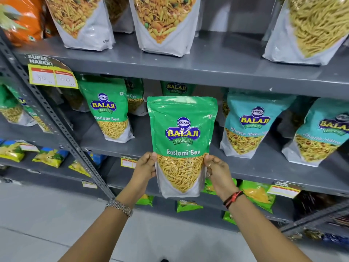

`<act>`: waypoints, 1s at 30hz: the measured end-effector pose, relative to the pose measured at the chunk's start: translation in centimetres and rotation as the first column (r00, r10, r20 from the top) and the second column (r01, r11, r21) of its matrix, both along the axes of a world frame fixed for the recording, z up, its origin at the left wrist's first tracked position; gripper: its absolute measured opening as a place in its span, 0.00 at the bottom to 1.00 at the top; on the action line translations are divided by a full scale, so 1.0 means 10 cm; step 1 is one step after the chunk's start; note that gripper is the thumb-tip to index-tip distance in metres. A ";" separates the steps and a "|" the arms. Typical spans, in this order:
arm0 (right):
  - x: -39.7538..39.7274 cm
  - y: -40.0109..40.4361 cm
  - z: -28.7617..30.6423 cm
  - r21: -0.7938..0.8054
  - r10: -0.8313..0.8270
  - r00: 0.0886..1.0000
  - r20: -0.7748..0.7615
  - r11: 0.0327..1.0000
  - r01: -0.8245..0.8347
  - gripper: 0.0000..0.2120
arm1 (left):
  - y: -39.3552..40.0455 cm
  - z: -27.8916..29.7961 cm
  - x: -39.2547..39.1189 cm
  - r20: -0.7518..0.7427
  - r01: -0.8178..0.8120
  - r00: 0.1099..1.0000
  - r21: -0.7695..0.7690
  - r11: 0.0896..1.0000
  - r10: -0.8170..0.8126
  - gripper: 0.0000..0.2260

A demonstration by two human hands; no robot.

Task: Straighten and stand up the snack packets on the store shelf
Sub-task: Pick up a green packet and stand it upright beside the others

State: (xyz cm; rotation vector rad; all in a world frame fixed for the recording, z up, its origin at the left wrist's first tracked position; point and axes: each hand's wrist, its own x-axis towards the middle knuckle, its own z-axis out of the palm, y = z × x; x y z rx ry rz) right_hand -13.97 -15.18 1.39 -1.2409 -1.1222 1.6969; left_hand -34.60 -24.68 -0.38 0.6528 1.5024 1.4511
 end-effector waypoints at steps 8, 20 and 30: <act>-0.38 0.28 -0.01 0.036 -0.058 0.994 0.096 0.998 0.055 0.10 | 0.43 0.02 -0.35 -0.046 0.023 0.999 -0.038 0.999 -0.025 0.08; -1.25 1.16 -0.02 0.260 -0.311 0.915 0.257 0.934 0.245 0.06 | 1.51 0.11 -1.05 0.028 0.023 0.999 -0.109 0.994 -0.020 0.09; -1.17 1.11 -0.32 0.128 -0.325 0.837 0.440 0.945 0.300 0.09 | 1.30 -0.05 -1.27 0.157 0.147 0.980 -0.164 0.976 -0.121 0.20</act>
